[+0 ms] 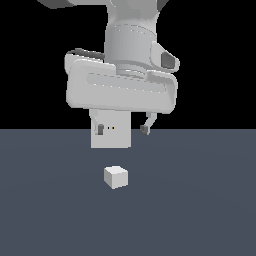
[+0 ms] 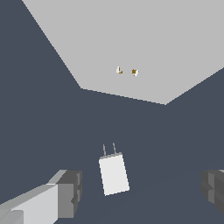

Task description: Plug the charger into the wall socket.

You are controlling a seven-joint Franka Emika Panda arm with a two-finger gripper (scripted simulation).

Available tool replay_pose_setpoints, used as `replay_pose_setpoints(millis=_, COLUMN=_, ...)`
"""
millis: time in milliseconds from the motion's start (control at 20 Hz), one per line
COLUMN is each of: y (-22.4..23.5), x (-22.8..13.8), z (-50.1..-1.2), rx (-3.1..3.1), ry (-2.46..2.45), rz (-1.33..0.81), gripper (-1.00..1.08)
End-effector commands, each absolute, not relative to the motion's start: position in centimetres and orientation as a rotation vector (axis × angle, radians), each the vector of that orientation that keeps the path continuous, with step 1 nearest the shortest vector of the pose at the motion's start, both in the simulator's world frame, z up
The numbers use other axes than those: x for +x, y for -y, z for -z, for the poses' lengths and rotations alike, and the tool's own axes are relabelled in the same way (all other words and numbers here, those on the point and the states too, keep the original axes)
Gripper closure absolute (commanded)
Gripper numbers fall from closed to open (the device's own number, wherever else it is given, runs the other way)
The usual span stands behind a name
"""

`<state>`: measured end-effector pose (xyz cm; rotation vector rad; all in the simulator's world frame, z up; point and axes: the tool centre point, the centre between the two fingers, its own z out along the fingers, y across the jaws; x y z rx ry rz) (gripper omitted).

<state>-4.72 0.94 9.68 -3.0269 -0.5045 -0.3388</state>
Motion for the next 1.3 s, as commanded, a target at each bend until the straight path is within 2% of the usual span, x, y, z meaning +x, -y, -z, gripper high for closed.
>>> replay_pose_setpoints(millis=0, y=-1.2, x=-5.1, z=-9.1, rx=-3.005, ry=0.563, rz=0.38, gripper=-0.92)
replay_pose_setpoints(millis=650, y=-2.2, x=-6.4, z=-6.7, rx=-2.91, ry=0.762, rz=0.512, gripper=-0.92)
replay_pose_setpoints(millis=1250, y=-2.3, x=-6.6, z=-6.1, rx=-2.892, ry=0.795, rz=0.531, gripper=-0.92)
